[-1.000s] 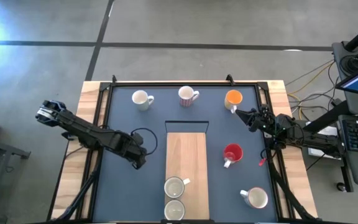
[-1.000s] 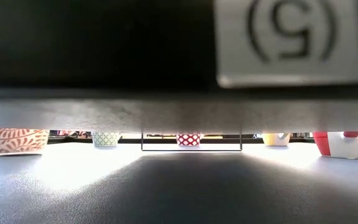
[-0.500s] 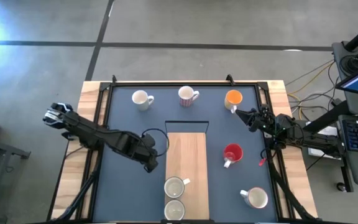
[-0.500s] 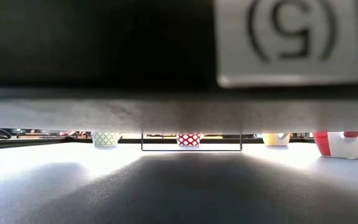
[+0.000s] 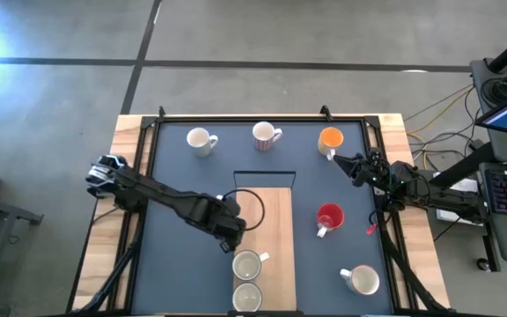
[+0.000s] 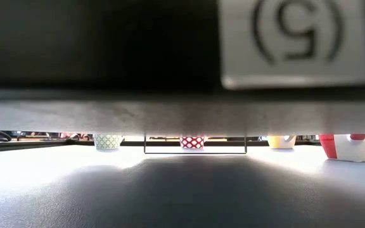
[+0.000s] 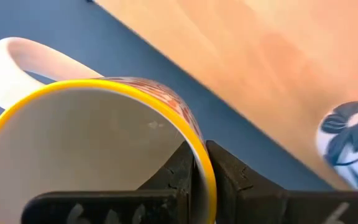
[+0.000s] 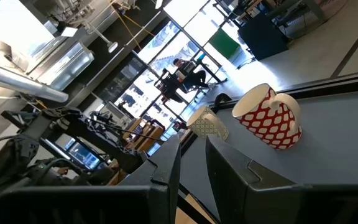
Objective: Place coffee mugs
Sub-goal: Put the red and yellow mug on the shelf
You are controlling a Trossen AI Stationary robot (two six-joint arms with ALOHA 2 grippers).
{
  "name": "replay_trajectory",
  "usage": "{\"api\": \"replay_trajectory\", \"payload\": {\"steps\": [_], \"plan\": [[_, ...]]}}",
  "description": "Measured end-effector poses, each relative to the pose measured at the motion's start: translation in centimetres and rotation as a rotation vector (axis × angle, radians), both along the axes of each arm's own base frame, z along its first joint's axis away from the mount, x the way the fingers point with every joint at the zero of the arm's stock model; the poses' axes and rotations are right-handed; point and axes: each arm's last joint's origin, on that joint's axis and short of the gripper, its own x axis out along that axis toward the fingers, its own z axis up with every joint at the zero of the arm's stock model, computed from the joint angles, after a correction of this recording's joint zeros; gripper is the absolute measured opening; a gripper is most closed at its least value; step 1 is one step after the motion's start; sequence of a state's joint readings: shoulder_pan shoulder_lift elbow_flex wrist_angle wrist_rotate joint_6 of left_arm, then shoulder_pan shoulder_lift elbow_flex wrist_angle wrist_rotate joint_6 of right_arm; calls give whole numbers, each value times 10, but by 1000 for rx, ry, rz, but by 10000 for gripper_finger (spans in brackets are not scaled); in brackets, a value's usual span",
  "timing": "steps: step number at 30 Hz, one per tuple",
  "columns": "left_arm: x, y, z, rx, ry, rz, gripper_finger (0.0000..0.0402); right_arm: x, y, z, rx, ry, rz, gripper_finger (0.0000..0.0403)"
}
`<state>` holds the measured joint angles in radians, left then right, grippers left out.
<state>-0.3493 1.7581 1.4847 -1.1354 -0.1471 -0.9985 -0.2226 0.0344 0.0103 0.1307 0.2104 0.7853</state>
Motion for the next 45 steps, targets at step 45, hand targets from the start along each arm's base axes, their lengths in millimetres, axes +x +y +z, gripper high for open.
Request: {"api": "replay_trajectory", "payload": {"steps": [45], "plan": [[45,2,1,-97,-288,58,57,0,0,-1,3,12,0,66]]}}
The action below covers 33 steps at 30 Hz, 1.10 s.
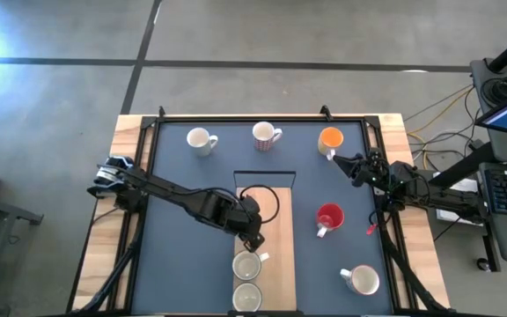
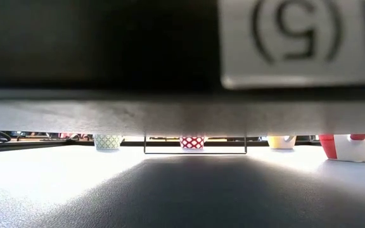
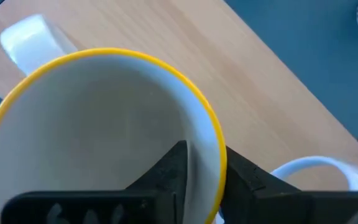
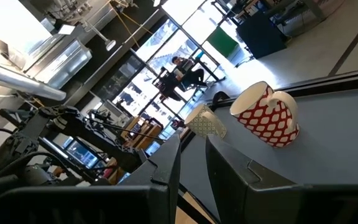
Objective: Place coffee mugs
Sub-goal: Put the red and yellow mug on the shelf
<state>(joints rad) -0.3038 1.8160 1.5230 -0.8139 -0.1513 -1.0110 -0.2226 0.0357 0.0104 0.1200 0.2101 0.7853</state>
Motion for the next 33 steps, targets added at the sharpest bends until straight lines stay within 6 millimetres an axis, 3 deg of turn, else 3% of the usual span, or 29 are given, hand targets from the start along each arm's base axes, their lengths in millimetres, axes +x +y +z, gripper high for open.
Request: {"api": "replay_trajectory", "payload": {"steps": [9,17,25,33], "plan": [[1,-1,2,-11,-13,8,80,0,0,0,1,4,0,66],[2,-1,24,23,-25,-18,87,0,0,0,1,5,0,66],[-14,7,48,155,99,18,87,0,0,0,1,5,0,66],[-23,17,42,211,218,88,87,0,0,-1,1,6,0,66]]}}
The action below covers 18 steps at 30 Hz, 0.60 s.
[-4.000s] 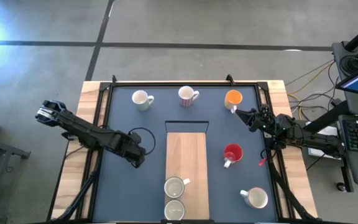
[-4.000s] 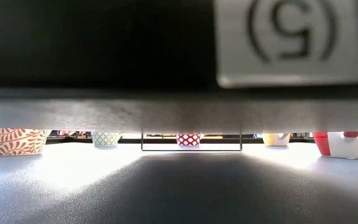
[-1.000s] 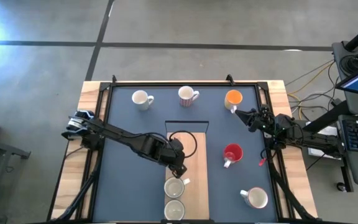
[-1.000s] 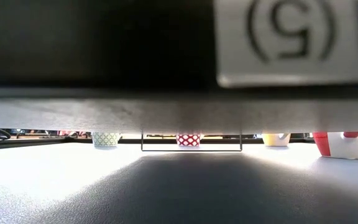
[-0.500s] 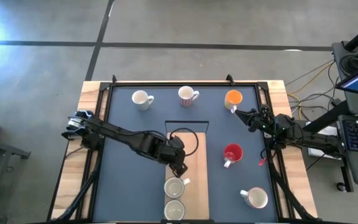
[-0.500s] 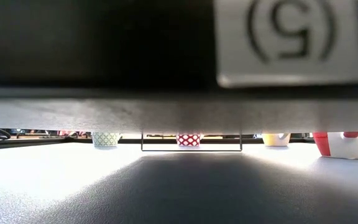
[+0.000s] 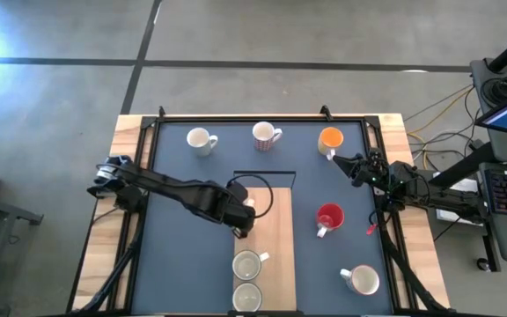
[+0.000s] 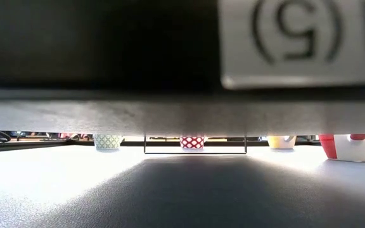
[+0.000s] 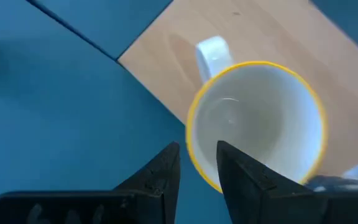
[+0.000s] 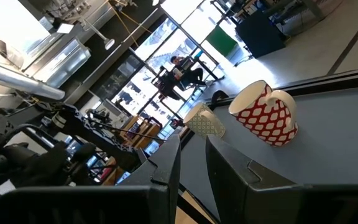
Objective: Place coffee mugs
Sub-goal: Put the red and yellow mug on the shelf
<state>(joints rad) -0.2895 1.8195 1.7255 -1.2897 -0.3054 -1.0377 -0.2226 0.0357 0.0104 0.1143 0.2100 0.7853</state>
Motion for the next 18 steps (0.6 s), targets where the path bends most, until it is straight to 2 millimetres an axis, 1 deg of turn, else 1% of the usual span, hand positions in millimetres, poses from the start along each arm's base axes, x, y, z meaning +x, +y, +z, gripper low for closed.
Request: {"api": "replay_trajectory", "payload": {"steps": [4,11,15,18], "plan": [[5,4,-9,10,36,14,87,0,0,0,0,1,0,66],[15,4,-27,16,88,22,85,0,0,0,1,3,0,66],[18,3,-32,16,97,12,70,0,0,0,1,4,0,66],[21,2,-35,-5,98,-18,46,0,0,0,1,5,0,66]]}}
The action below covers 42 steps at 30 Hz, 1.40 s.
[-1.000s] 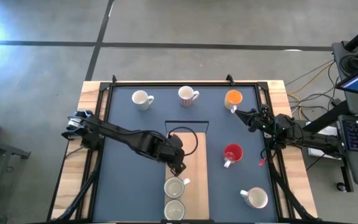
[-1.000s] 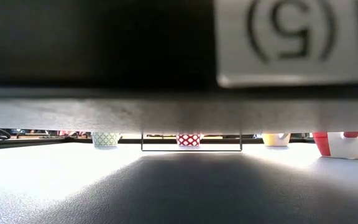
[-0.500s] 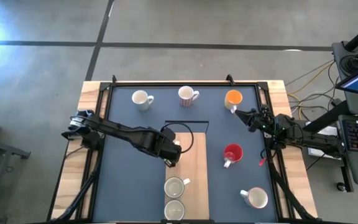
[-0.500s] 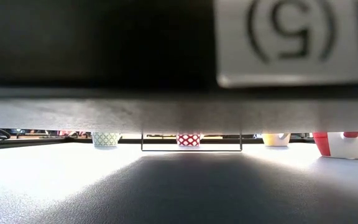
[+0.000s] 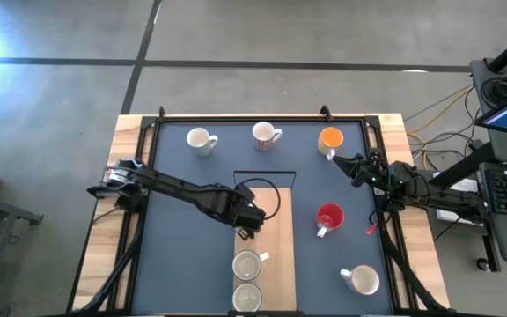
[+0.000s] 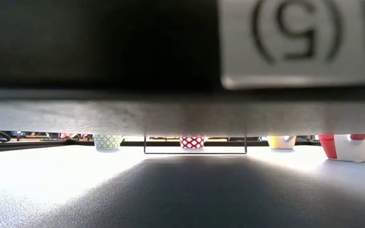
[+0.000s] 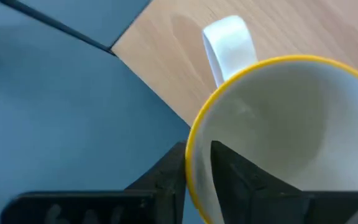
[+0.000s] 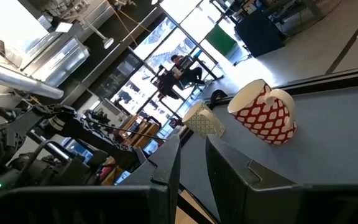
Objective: Place coffee mugs
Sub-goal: Put the red and yellow mug on the shelf
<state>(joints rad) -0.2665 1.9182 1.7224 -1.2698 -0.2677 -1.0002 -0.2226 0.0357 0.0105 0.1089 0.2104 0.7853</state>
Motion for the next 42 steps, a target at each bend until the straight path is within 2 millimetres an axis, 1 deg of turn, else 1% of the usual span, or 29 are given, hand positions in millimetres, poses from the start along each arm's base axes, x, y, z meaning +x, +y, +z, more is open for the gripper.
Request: {"api": "replay_trajectory", "payload": {"steps": [3,6,11,17,24,29,42], "plan": [[5,-3,1,-31,-47,-37,19,0,0,0,0,0,0,66],[6,-5,2,-55,-55,-55,8,0,0,0,0,1,0,66],[8,-13,2,-114,-85,-106,14,0,0,0,0,0,0,66],[8,-22,3,-126,-100,-132,12,0,0,0,0,0,0,66],[8,-23,3,-128,-112,-134,13,0,0,0,0,0,0,66],[9,-24,3,-130,-119,-130,22,0,0,0,0,0,0,66],[5,-22,2,-123,-77,-103,24,0,0,0,0,0,0,66]]}}
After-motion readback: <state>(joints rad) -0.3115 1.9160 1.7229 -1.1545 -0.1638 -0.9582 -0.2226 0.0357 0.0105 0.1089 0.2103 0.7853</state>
